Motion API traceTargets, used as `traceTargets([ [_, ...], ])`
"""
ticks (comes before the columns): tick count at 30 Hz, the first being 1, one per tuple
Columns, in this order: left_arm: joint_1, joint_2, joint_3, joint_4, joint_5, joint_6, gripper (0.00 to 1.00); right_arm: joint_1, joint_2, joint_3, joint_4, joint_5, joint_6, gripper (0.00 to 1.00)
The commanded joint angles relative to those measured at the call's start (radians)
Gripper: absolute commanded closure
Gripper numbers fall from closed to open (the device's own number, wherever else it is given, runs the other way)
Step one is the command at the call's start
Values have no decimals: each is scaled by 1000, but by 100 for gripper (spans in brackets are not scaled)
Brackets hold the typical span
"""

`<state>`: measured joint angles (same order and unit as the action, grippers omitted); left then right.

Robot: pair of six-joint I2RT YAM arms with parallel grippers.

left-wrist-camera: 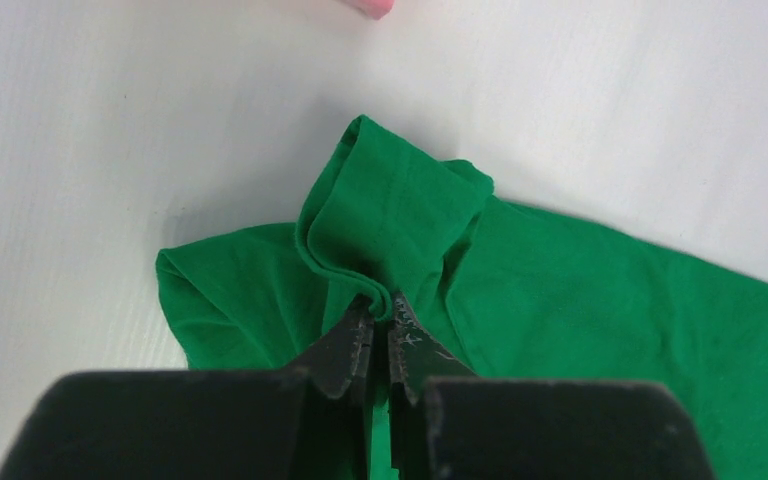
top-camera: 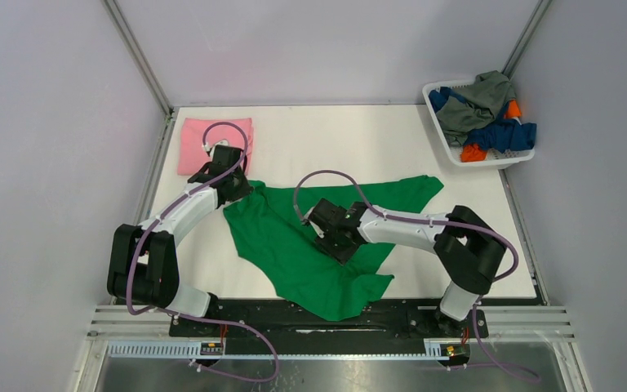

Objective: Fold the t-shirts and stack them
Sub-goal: Flatten out the tshirt

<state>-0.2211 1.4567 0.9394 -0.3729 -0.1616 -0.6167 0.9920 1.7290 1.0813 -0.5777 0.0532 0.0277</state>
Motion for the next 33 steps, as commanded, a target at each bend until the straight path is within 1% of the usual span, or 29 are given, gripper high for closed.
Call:
traceTargets([
  [1,5,-27,6,22,-14,16,100,-4,-63,-13,-18,-50,-16,55],
  [6,5,-25,7,23,-16,18,100,-29,-29,-11,-43,-50,-8,60],
  [8,6,-25,8,21,-14,20,100,-32,-15,-9,-51,-78,-9,60],
  [9,5,-24,10,20,-14,20,100,-32,-9,-6,-55,-80,-10,62],
  [12,5,-23,13,19,-13,19,100,-32,-15,-6,-53,-69,-4,72],
  [14,5,-24,15,18,-14,19,100,-32,-33,-11,-42,-68,2,75],
  [17,5,-23,16,17,-18,18,100,-33,-60,-19,-28,-63,14,84],
  [19,5,-21,18,17,-20,19,100,-35,-78,-25,-18,-15,31,98],
  [20,5,-22,19,15,-24,20,100,-39,-89,-27,-14,15,46,100],
  [23,5,-27,30,2,-41,21,100,-89,-142,-32,-2,71,89,100],
  [27,5,-57,54,-7,-75,11,100,-188,-247,-23,22,144,135,100],
  [30,4,-111,96,-9,-87,9,100,-258,-339,21,26,281,139,100],
  [33,-8,-210,154,-11,-99,26,100,-331,-439,98,35,403,107,100],
])
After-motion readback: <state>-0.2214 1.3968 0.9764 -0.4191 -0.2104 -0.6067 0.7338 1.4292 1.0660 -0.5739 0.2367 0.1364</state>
